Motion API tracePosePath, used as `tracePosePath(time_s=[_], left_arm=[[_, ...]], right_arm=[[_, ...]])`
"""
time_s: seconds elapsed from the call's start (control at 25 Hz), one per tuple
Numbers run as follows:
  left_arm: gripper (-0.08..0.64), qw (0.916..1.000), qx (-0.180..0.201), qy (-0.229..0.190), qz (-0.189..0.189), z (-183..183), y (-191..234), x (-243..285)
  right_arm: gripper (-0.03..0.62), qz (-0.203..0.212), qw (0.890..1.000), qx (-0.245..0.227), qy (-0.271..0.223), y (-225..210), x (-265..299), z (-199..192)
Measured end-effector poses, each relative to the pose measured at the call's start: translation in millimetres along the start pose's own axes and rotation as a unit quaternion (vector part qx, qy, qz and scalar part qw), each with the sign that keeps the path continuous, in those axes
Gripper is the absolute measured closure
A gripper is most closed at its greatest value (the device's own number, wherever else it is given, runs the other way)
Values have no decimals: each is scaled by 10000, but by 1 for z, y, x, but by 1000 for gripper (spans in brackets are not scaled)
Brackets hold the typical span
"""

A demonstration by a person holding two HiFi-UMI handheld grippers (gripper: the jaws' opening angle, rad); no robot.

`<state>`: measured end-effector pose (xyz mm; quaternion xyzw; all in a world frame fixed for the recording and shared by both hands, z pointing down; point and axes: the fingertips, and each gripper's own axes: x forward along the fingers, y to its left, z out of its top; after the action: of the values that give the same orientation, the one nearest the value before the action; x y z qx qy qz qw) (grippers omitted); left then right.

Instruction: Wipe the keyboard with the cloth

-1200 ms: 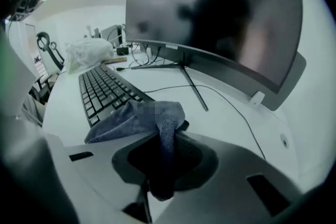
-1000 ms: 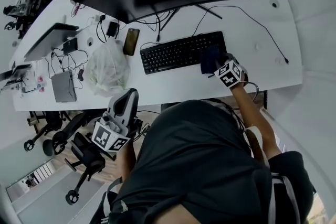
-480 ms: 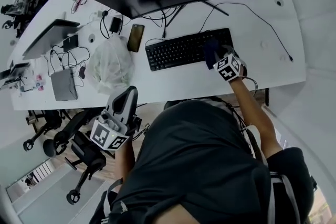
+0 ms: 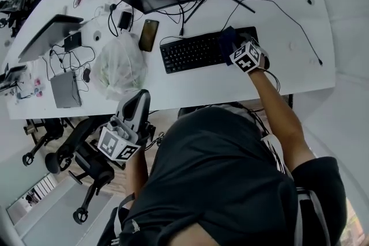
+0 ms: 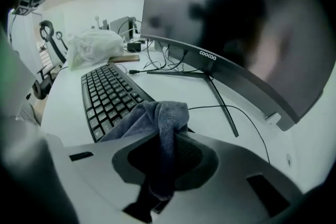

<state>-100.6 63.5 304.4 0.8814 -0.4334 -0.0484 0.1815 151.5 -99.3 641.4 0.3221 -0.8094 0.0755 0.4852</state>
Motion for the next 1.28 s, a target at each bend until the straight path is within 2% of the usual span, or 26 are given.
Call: tracePosePath(time_s=[0.08, 0.16, 0.24, 0.32, 0.44, 0.52, 0.64, 0.76, 0.84, 0.92, 1.04, 1.12, 1.2, 1.28], left_arm=[[555, 10000, 27, 0, 17, 3, 4, -1], [555, 9999, -33, -40, 86, 4, 12, -3], [555, 9998, -147, -43, 160, 0, 20, -8], [555, 9996, -236, -13, 178, -4, 26, -8], [555, 9996, -281, -9, 93, -3, 28, 1], [555, 9997, -228, -7, -3, 0, 24, 10], [555, 9999, -107, 30, -44, 5, 19, 14], [555, 9999, -160, 25, 50, 3, 25, 10], [555, 9995, -293, 29, 123, -3, 30, 6], [555, 9991, -396, 35, 139, -6, 33, 7], [555, 9991, -415, 37, 76, -6, 31, 15], [555, 9992, -398, 42, 29, -6, 29, 20], [555, 9993, -379, 48, 34, -6, 27, 21], [555, 9992, -386, 62, 93, -7, 29, 19]], right_arm=[[531, 217, 9997, 5, 58, 34, -10, -13], [531, 644, 9979, -33, 72, 74, -22, -25], [531, 949, 9954, -99, 79, 91, -25, -28], [531, 777, 9969, -105, -26, 69, -19, -15], [531, 87, 9997, 15, -230, 4, -2, 17], [531, -65, 9997, 186, -134, -16, 8, 19], [531, 31, 9996, 278, -100, 11, 5, 4], [531, 562, 9983, 106, -85, 65, -11, -9], [531, 871, 9962, -37, -73, 83, -15, -13], [531, 797, 9967, -103, -92, 67, -14, -8], [531, 222, 9996, -13, -187, 11, -9, 11], [531, 13, 9999, 10, -134, -11, -6, 14], [531, 98, 9999, -6, -41, -1, -4, 6], [531, 312, 9995, -62, -38, 32, -9, -7]])
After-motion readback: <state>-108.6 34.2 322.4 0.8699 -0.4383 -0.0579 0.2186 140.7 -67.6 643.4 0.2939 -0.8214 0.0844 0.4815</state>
